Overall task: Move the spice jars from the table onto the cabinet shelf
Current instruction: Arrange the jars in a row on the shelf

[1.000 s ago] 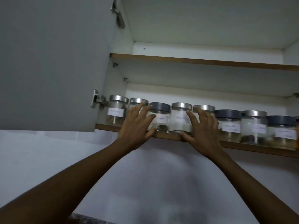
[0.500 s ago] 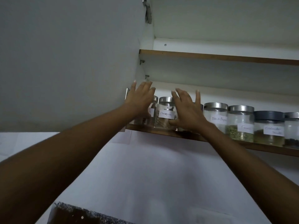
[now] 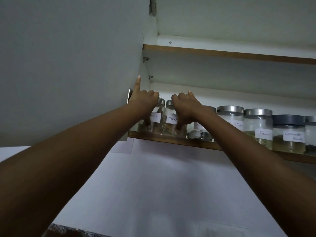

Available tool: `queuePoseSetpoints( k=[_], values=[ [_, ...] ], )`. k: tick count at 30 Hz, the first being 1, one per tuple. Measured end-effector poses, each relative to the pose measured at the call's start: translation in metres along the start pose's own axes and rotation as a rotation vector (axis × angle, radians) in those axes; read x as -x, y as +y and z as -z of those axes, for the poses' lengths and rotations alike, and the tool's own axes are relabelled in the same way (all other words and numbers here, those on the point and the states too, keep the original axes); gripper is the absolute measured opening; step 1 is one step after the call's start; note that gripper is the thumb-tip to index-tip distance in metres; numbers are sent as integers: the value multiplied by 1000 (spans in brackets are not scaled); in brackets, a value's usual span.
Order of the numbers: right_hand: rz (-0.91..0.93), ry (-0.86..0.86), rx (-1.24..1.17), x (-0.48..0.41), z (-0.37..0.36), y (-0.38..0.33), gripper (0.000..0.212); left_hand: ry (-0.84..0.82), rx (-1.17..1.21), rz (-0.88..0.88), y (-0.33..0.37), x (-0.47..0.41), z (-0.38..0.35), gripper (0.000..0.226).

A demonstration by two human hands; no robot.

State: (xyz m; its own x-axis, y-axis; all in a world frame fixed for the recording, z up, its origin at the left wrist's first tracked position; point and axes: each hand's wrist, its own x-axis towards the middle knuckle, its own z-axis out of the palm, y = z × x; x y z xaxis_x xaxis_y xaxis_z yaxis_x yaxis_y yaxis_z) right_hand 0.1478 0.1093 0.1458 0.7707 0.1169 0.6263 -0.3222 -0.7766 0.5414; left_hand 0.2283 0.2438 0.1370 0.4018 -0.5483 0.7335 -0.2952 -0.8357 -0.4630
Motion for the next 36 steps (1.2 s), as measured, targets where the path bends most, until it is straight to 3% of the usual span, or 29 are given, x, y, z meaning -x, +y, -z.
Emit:
queuePoseSetpoints(
  k=[8, 11, 14, 29, 36],
  values=[
    [10, -48, 41, -14, -15, -3, 88, -29, -15, -13, 9, -19, -17, 81],
    [-7, -101, 68, -24, -21, -6, 91, -53, -34, -14, 15, -24, -23, 90],
    [-29, -129, 98, -38, -30, -12, 83, -80, -5, 0, 21, -32, -30, 79],
    [-148, -322, 114, -96, -67, -27, 84, -125, 154, 94, 40, -63, -68, 61],
    [-151, -293, 8, -103, -80, -20, 75, -178, 184, 58, 38, -77, -83, 56]
  ],
)
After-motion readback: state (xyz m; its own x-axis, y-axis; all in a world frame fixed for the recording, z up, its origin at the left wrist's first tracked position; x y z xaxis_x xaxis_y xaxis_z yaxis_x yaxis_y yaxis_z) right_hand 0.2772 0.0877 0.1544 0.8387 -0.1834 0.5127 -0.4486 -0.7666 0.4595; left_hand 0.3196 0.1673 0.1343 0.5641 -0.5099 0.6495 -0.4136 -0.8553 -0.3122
